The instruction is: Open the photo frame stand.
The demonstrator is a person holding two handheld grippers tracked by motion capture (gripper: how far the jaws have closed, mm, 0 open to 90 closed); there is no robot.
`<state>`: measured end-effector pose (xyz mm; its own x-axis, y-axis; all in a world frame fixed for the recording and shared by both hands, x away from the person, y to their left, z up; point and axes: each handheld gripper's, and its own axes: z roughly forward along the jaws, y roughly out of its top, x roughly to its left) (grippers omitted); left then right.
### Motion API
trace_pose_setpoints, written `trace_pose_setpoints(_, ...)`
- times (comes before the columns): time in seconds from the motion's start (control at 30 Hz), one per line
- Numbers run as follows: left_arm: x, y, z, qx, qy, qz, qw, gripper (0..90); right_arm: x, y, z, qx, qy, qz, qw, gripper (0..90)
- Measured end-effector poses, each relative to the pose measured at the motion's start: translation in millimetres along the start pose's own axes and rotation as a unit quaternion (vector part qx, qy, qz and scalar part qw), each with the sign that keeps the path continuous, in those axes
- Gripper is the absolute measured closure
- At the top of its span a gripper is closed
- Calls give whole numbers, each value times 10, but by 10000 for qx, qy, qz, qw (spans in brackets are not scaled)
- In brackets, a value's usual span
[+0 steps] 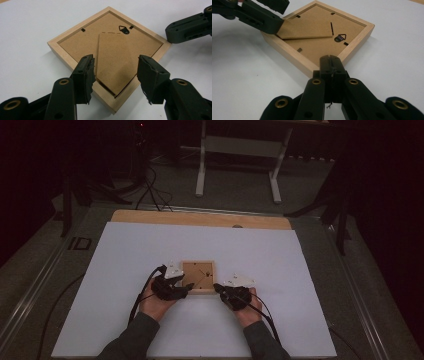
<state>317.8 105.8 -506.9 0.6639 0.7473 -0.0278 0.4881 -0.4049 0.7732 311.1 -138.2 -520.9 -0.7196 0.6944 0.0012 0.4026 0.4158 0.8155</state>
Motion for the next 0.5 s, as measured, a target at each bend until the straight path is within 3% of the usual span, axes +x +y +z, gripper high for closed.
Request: trace_pose_setpoints(0.5, -11, -13, 103, 113, -44, 37, 9999, 473, 23, 6, 0, 25, 5, -109, 9999, 900)
